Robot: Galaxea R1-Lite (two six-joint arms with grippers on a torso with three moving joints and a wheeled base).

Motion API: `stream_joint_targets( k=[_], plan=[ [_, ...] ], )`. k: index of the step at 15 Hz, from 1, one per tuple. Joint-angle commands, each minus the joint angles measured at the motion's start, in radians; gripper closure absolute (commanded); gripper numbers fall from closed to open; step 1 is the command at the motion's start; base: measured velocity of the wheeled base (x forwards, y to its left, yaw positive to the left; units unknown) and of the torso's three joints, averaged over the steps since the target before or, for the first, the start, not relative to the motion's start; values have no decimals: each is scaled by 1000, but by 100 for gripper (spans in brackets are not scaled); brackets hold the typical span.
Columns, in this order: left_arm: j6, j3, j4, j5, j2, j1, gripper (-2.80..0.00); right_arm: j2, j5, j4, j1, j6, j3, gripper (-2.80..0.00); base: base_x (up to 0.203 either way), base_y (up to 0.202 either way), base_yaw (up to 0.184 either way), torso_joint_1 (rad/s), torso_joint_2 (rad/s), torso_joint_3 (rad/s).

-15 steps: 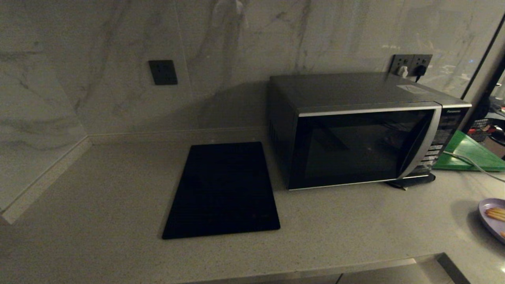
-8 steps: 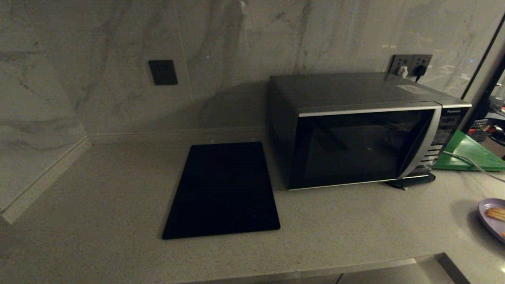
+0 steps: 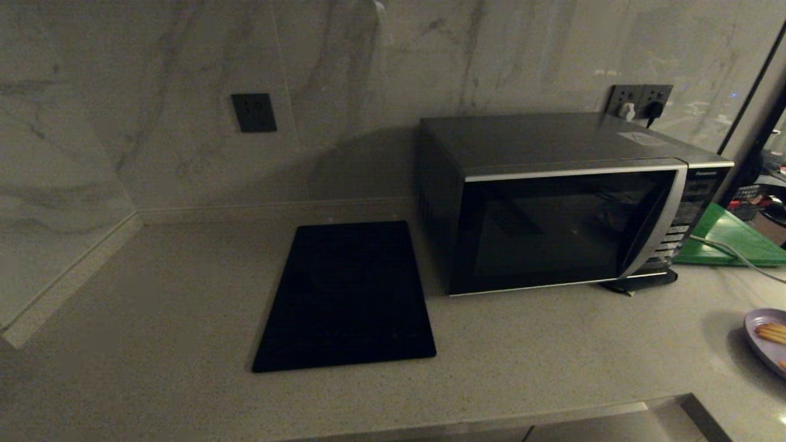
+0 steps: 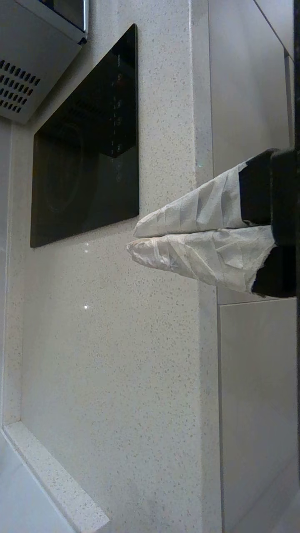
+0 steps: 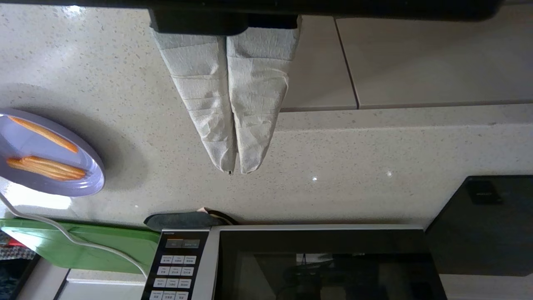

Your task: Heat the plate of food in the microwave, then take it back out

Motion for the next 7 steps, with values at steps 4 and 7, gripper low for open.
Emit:
stream_joint_targets(
  k=[4,7],
  plan=[
    [-1,0,0,0,2,0,0,0,3,1,2,2,3,0,0,0,0,0,0,0],
    [-1,0,0,0,2,0,0,0,1,1,0,20,3,0,0,0,0,0,0,0]
  ],
)
